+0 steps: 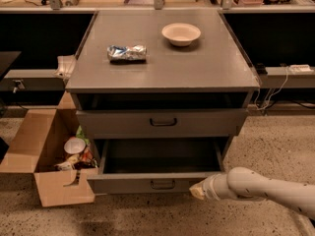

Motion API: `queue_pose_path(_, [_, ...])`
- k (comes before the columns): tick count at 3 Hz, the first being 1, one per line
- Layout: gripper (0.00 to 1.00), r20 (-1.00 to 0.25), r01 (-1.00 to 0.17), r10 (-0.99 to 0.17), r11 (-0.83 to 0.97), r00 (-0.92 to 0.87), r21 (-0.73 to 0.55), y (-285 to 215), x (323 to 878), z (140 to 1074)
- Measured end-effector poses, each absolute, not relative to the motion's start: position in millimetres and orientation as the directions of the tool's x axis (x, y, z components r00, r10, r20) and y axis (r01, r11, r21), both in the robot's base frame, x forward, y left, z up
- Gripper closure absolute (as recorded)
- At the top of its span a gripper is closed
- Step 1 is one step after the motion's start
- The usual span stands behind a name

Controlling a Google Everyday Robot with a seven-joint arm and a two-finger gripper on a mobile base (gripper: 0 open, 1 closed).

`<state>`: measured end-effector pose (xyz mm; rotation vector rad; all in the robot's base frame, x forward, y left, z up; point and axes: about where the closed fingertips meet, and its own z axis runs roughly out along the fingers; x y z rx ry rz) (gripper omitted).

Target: Close middle drawer

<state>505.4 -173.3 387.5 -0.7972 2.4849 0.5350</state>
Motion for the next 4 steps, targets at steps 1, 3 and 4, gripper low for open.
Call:
queue_pose_path(1, [1.0, -0.562, -0.612, -0.423, 0.765, -0.711, 0.199, -172.1, 517.8, 389.4])
queue_pose_path(3, [1.0, -0.582, -0.609, -0.411, 0.769, -0.702, 0.191, -170.8, 533.9, 390.9])
queue_pose_path(4, [1.0, -0.582, -0.609, -0.411, 0.769, -0.702, 0.191, -170.8, 533.3, 390.9])
